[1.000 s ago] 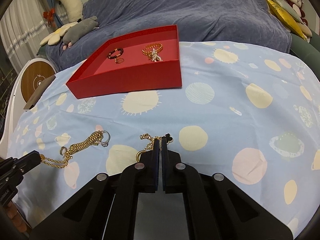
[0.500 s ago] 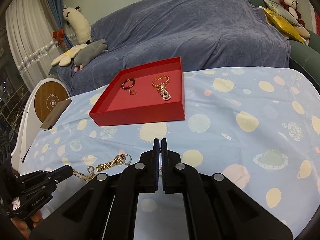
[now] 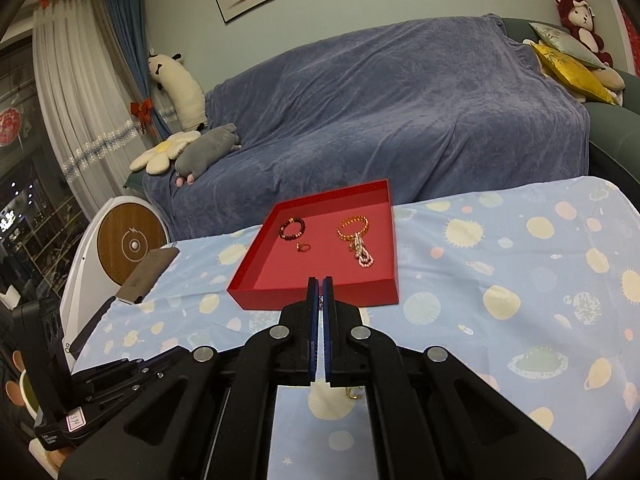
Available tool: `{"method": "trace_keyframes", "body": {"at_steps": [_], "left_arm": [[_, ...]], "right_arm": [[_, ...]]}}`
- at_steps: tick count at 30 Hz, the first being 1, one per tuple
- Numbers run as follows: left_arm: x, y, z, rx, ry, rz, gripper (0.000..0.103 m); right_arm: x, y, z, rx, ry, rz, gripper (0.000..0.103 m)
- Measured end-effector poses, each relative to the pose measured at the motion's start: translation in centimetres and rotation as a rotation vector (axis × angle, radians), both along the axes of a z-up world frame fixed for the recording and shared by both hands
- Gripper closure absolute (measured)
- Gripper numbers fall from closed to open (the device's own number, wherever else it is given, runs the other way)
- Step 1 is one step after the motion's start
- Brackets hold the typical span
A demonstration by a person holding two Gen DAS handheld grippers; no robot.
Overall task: Organize jewelry
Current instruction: 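Carry both gold chains to the red box and open the right tool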
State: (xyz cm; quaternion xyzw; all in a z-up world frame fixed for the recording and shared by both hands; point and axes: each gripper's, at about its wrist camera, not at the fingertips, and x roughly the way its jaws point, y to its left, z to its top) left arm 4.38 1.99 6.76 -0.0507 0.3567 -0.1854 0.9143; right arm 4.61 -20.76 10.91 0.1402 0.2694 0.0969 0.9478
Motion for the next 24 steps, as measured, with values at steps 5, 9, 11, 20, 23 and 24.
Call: {"method": "trace_keyframes", "body": {"at_steps": [5, 9, 11, 20, 23, 24], "left_arm": [[0.8, -0.2, 1.4, 0.013, -0.032, 0.004, 0.101], [2.1, -0.8, 2.7, 0.014, -0.04, -0.012, 0.101], [3.1, -1.1, 3.3, 0.016, -0.053, -0.016, 0.101], [11.3, -2.7, 3.9, 0.037, -0.046, 0.011, 0.101], [13.8, -2.6, 3.6, 0.03, -0.036, 0.025, 0.101], [14.6, -2.6, 3.5, 0.032, -0.034, 0.031, 0.101]], "right_arm": [[0.6, 0.0, 1.9, 0.02, -0.033, 0.008, 0.102], [2.1, 0.0, 2.9, 0.038, -0.037, 0.025, 0.102], [3.4, 0.0, 3.4, 0.042, -0.04, 0.029, 0.102], [9.8, 0.8, 3.4, 0.032, -0.028, 0.026, 0.102], [11.4, 1.5, 3.3, 0.008, -0.028, 0.034, 0.102], [12.1, 1.8, 3.1, -0.001, -0.026, 0.04, 0.102]]}}
